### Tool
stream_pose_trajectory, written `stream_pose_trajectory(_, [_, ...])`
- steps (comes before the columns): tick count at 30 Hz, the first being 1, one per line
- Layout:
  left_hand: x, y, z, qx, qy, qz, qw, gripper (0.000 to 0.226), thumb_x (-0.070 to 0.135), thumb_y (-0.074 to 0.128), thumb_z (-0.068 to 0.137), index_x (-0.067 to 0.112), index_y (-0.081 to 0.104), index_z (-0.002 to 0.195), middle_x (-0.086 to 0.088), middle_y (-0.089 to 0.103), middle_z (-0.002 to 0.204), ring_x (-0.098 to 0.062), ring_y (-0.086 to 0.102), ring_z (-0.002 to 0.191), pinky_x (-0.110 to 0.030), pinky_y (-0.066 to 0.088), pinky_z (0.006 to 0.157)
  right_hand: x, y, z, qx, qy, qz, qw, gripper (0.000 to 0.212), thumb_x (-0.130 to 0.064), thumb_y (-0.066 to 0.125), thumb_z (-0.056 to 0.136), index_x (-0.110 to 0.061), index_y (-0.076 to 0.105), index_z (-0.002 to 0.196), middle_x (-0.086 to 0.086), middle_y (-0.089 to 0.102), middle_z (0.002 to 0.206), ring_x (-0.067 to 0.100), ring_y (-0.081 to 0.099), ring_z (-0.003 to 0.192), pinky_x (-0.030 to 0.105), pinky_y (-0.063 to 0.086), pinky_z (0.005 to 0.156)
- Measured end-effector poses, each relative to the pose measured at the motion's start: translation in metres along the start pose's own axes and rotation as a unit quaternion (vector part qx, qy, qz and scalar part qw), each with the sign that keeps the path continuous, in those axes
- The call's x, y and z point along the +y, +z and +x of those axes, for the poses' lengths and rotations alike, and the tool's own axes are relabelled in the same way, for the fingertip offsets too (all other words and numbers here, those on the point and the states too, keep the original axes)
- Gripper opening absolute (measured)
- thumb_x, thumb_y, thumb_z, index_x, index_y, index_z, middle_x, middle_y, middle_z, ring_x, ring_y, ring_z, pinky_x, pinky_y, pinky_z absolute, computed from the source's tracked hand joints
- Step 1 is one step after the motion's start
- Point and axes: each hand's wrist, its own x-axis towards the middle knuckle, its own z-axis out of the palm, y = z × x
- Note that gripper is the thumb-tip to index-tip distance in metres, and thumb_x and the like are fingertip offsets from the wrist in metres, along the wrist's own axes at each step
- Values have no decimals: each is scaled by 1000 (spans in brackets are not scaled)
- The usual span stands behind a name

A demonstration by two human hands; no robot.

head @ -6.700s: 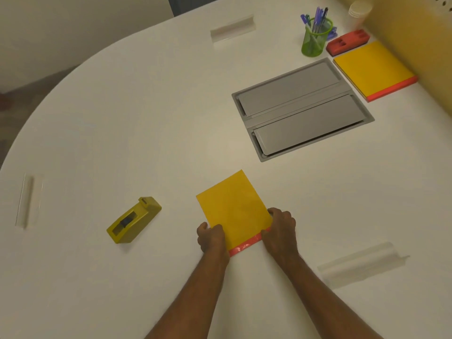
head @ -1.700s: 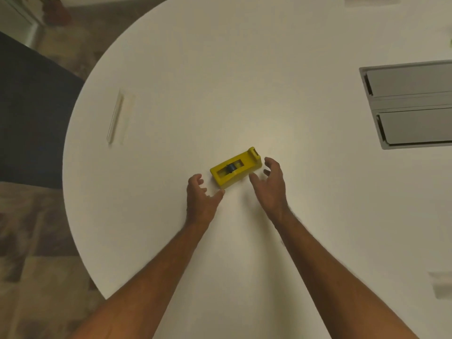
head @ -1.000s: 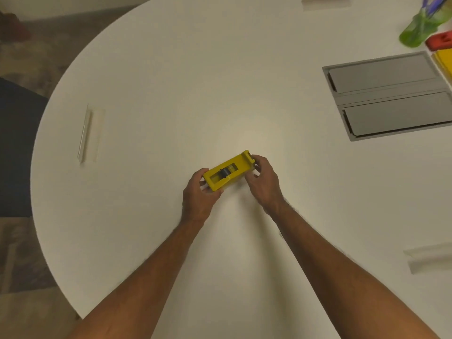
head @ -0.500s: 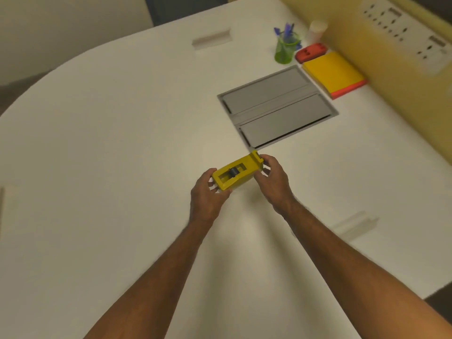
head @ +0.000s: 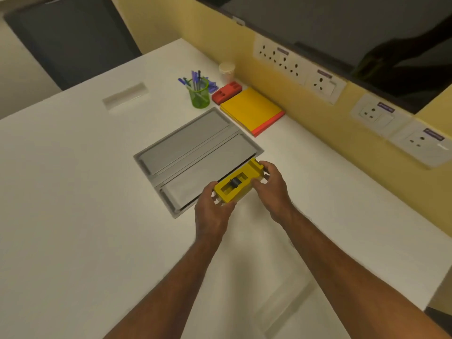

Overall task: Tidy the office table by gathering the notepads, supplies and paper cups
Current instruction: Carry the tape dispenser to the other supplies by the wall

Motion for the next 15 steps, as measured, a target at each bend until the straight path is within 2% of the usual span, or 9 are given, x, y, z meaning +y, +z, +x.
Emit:
stream_pose_trajectory(2, [7, 24, 20, -12, 6, 5, 1000, 45, 21, 87, 78, 48, 58, 99, 24, 63, 98, 16, 60, 95, -1, 45, 57, 4, -11, 27, 11, 6, 8, 1000, 52, -14, 69, 95, -23, 49, 143, 2, 56, 139, 18, 55, 124, 29, 53, 91])
stream_pose_trajectory(4, [12, 46, 41, -22, 12, 17, 1000, 50, 22, 87, 78, 56, 54, 93, 25, 61, 95, 22, 57, 92, -2, 45, 56, 10, -21, 53, 23, 6, 15, 1000, 54, -13, 69, 95, -22, 49, 143, 2, 55, 140, 18, 53, 124, 30, 53, 92])
stream_pose_trajectory(6, [15, 67, 61, -26, 16, 24, 999, 53, 23, 87, 77, 60, 52, 92, 26, 59, 94, 14, 61, 88, -5, 47, 56, 17, -32, 79, 34, 3, 23, 999, 54, -11, 68, 94, -22, 49, 143, 1, 54, 141, 18, 52, 126, 28, 52, 92])
stream_pose_trajectory(8, [17, 88, 80, -28, 22, 25, 999, 50, 24, 88, 76, 53, 52, 95, 26, 58, 96, 10, 60, 88, -6, 48, 58, 23, -43, 104, 46, -1, 32, 998, 54, -9, 68, 93, -21, 50, 143, 0, 55, 140, 17, 52, 125, 22, 50, 87])
stream_pose_trajectory(12, [23, 128, 113, -39, 35, 28, 998, 51, 24, 87, 76, 42, 53, 110, 22, 57, 99, 2, 61, 90, -8, 48, 63, 32, -62, 150, 65, 2, 44, 997, 55, -6, 67, 91, -22, 52, 141, -2, 57, 132, 17, 54, 119, 27, 50, 88])
stream_pose_trajectory(15, [31, 157, 137, -41, 43, 32, 998, 55, 24, 87, 76, 31, 56, 122, 12, 59, 109, -5, 61, 96, -7, 47, 66, 35, -77, 183, 78, 6, 55, 995, 55, -6, 65, 92, -24, 51, 142, -6, 56, 124, 15, 56, 114, 20, 47, 78])
